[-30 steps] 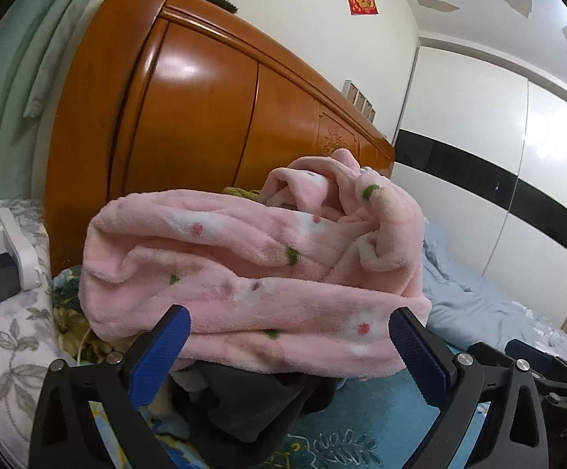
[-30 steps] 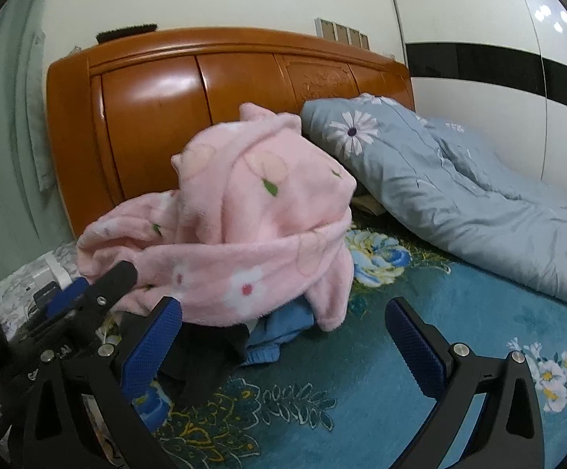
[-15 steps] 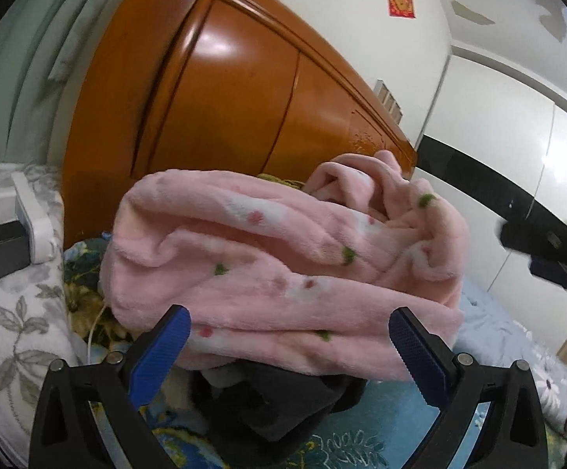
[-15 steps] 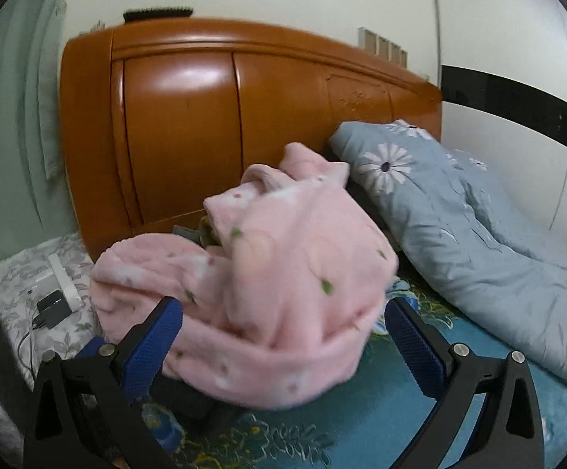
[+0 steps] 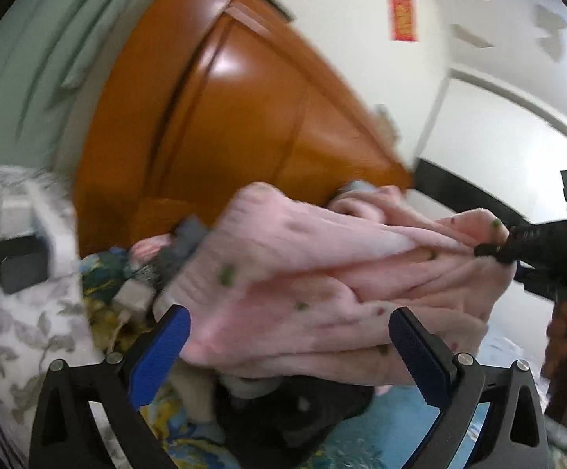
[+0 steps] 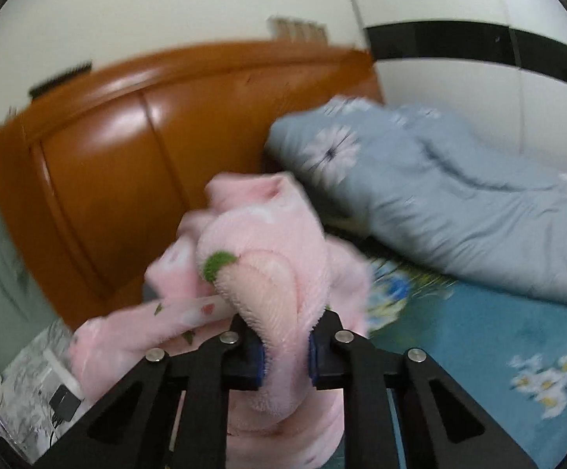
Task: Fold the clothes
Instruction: 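Grasp the pink garment with the right gripper and lift it off the heap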
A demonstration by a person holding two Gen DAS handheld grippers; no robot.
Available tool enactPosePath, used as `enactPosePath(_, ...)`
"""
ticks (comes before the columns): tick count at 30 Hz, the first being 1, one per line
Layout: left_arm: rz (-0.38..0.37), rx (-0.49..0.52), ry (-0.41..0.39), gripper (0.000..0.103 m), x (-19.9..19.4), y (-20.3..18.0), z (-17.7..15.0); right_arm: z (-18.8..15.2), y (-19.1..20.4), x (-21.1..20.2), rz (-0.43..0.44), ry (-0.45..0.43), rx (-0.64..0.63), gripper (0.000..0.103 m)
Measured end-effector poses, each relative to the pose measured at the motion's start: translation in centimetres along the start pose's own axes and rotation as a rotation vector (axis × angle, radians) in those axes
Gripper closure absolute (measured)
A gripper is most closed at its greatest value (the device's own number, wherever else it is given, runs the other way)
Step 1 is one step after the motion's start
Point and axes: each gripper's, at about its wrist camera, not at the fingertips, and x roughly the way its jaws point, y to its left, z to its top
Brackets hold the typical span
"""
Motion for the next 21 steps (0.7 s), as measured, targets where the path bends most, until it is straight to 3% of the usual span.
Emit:
enactPosePath(5,-0.299,0.064,-0.044,0.000,-2.5,-3.7,-0.4,1.9,-7.2,-9.1,-0.110,-0.124,0.030,0.090)
enactPosePath(8,-0.413,0.123,-0.037,0.000,-3.0,-6.4,-1.4,1.7,-12.0,-15.1,-0.194,-0.160,0.027,0.090)
enactPosePath(15,-0.488,0.210,0.129,0.000,-0.4,-11.8,-5.2,-3.2,-24.1,-26.7,-0.371,-0.177,0.094,0.090)
enactPosePath(21,-0.518,0.264,0.277,0.000,1.5,-16.6,-9.4,-7.8,-33.6,-32.6,-0.537,-0.160,0.221,0.092)
